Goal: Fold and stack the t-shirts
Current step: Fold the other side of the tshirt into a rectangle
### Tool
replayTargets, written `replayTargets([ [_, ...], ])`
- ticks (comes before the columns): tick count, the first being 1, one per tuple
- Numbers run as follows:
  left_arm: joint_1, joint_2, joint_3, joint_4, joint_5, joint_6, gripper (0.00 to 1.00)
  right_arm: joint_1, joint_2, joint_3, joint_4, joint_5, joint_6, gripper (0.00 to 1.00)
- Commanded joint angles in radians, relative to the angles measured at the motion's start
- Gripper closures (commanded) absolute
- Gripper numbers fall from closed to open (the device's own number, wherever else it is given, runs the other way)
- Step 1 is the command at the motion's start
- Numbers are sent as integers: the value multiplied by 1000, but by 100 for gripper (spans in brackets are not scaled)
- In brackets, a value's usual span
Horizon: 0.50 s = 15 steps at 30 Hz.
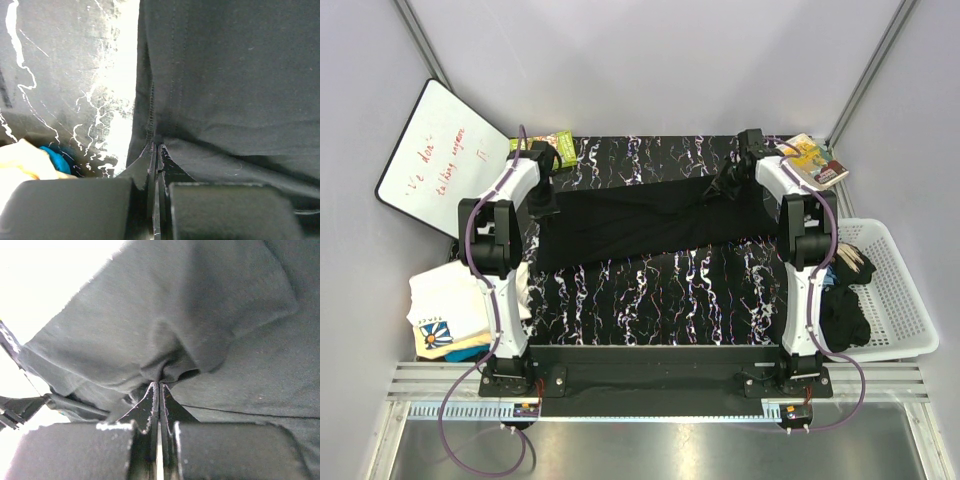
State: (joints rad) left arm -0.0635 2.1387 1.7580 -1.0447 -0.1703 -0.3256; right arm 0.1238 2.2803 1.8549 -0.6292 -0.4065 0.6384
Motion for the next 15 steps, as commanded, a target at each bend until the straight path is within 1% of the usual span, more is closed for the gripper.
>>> replayTargets([
  [1, 16, -49, 3, 22, -60, -12, 100, 10, -128, 46, 117, 61, 6, 100],
  [6, 34, -63, -12, 22, -77, -20, 100, 10, -160, 24, 209, 80, 20, 100],
  [9, 40, -69, -20, 22, -92, -23, 100, 10, -150, 36, 223, 89, 26, 100],
  [15, 54, -57, -6, 23, -97, -21, 100, 8, -67, 93, 232, 87, 66, 100],
])
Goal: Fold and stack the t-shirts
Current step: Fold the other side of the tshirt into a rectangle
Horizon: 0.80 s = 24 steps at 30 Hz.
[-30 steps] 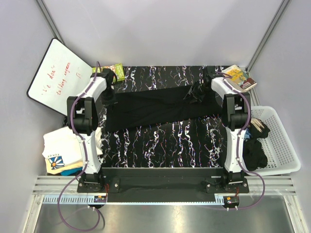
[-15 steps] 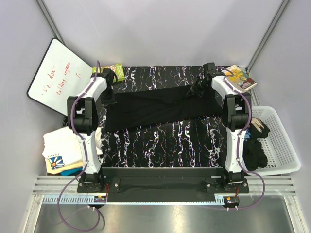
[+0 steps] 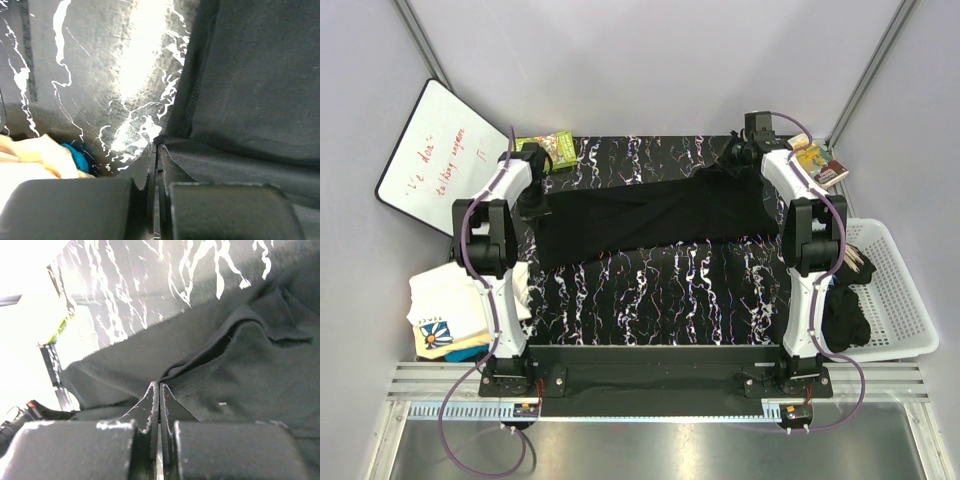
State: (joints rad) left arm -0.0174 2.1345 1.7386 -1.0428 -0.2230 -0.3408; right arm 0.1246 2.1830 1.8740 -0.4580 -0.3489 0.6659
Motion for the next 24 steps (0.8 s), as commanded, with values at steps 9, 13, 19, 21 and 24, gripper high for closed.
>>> replayTargets([
  [9, 13, -25, 96, 24, 50, 23, 33, 9, 48, 57, 39, 39, 20, 54],
  [13, 13, -96, 70, 65, 51, 23, 2, 9, -102, -50, 10, 119, -38, 37],
  [19, 8, -159, 16, 152, 115, 37, 6, 10, -259, -174, -82, 205, -143, 40],
  [21, -3, -134, 30, 159, 128, 42, 76, 10, -291, -197, -129, 217, -173, 68],
  [24, -35, -85, 77, 156, 109, 55, 100, 13, -333, -260, -168, 275, -183, 100],
])
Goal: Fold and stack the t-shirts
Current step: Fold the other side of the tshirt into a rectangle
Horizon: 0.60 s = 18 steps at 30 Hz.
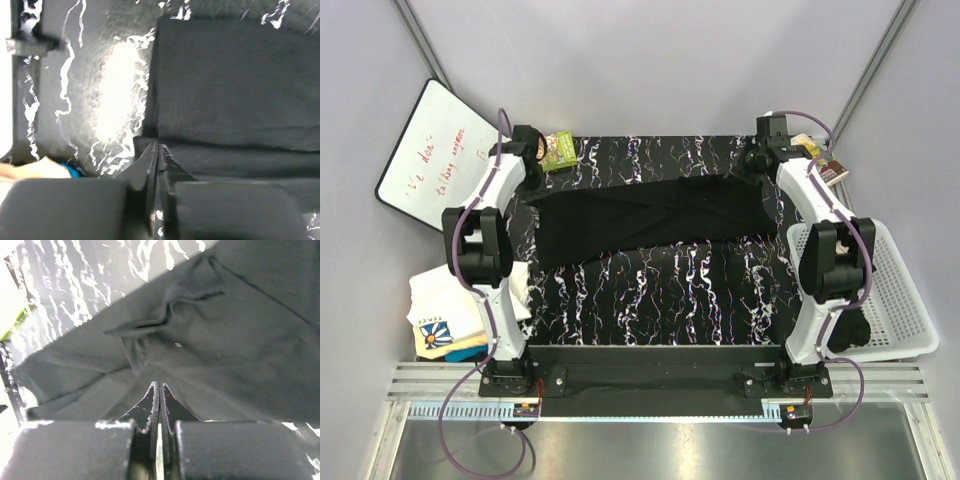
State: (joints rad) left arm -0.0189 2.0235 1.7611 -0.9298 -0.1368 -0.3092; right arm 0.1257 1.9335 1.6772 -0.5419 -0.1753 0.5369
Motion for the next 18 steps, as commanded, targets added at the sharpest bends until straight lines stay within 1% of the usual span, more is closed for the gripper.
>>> replayTargets([
  [1, -42, 43, 75, 37, 19, 27, 100, 12, -87, -79, -98, 115, -58, 100],
  [2, -55, 62, 121, 28, 22, 27, 100, 17, -84, -82, -128, 152, -60, 100],
  [4, -65, 131, 176, -7, 28, 24, 100, 17, -51, -79, -156, 165, -63, 100],
  [5, -75, 156, 234, -20, 32, 24, 100, 15, -36, -76, -179, 158, -64, 100],
  [6, -76, 205, 263, -52, 35, 18, 100, 18, 5, -67, -193, 157, -64, 100],
  [11, -87, 338, 427, -127, 59, 9, 100, 38, 133, 31, -279, 163, -63, 100],
  [14, -90, 401, 492, -185, 62, 16, 100, 54, 214, 120, -334, 169, -68, 100],
  [15, -90, 415, 504, -217, 66, 21, 100, 58, 258, 175, -348, 200, -72, 100],
  [18, -95, 431, 491, -257, 68, 30, 100, 71, 344, 287, -420, 240, -80, 100],
])
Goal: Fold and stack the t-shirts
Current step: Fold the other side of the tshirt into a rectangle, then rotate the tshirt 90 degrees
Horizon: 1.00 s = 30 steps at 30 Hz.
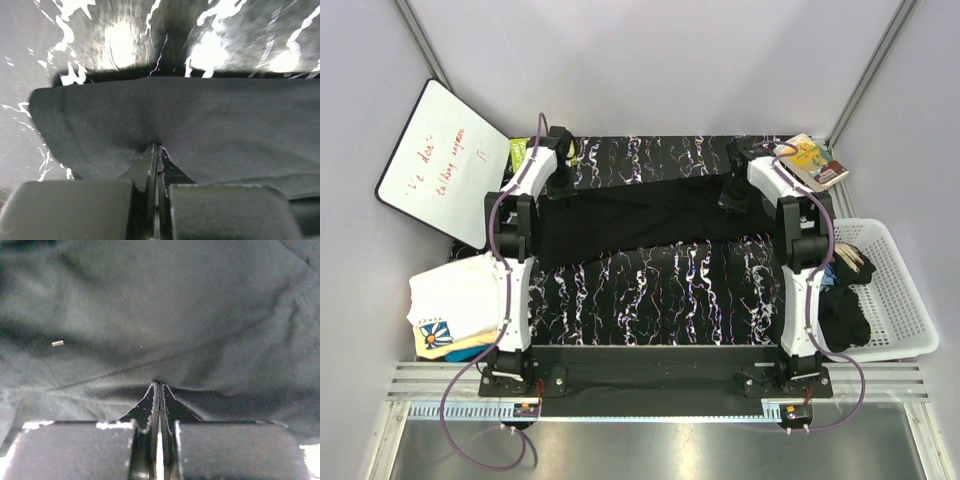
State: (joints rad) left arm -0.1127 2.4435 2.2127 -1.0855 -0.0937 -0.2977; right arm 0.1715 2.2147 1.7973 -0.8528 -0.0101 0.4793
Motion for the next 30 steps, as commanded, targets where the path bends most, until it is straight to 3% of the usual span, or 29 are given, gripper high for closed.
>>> replayTargets([
  [1, -2, 11, 15, -109, 23, 22, 100, 25, 83, 194, -132, 91, -25, 100],
  [4, -8, 0, -43, -155, 14, 26, 100, 29, 166, 318, -187, 133, -45, 100],
  [8, -31, -82, -244, -162, 54, 48, 100, 36, 334, 537, -264, 173, -80, 100],
  [15, -184, -251, -579, -122, 254, 49, 100, 36, 548, 945, -269, 93, -85, 100],
  [22, -433, -399, -834, -82, 506, 19, 100, 42, 569, 935, -22, -13, -68, 100],
  [24, -494, -435, -855, -83, 511, 3, 100, 42, 570, 942, -3, -27, -83, 100],
  [30, -501, -573, -802, -82, 404, -8, 100, 42, 410, 815, 4, -10, -134, 99],
])
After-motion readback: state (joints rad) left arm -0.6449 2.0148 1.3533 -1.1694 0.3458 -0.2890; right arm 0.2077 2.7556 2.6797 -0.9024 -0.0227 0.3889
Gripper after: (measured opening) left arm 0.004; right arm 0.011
